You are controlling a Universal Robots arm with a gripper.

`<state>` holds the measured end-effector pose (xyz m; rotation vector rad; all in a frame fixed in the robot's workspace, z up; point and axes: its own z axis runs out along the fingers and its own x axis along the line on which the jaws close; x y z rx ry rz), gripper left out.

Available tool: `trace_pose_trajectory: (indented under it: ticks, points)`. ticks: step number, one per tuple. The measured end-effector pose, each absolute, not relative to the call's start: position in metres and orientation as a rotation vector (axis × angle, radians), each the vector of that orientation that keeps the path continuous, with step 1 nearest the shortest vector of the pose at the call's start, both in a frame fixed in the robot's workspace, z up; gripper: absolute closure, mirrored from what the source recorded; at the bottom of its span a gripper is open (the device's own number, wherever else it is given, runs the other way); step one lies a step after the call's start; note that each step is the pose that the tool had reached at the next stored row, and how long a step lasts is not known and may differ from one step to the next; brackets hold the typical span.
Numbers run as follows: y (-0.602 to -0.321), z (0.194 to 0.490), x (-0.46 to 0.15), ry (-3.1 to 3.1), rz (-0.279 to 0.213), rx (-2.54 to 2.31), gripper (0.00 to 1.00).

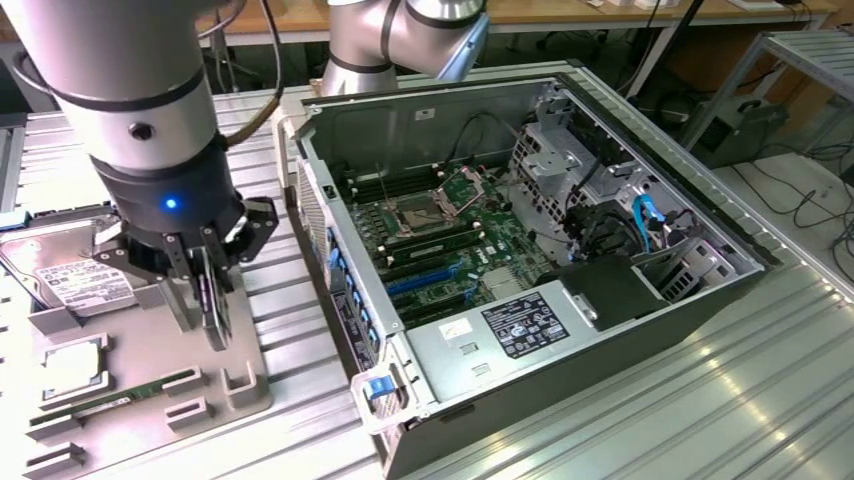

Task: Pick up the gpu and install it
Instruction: 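Pick up the gpu and move the gpu toward the slot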

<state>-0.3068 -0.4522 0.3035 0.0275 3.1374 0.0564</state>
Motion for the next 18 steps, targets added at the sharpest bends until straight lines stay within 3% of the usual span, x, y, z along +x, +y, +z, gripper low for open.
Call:
trace_pose_trajectory:
  ticks: [18]
  points:
    - [-0.452,0.372,-0.307,3.137,0.056,0.027,0.72]
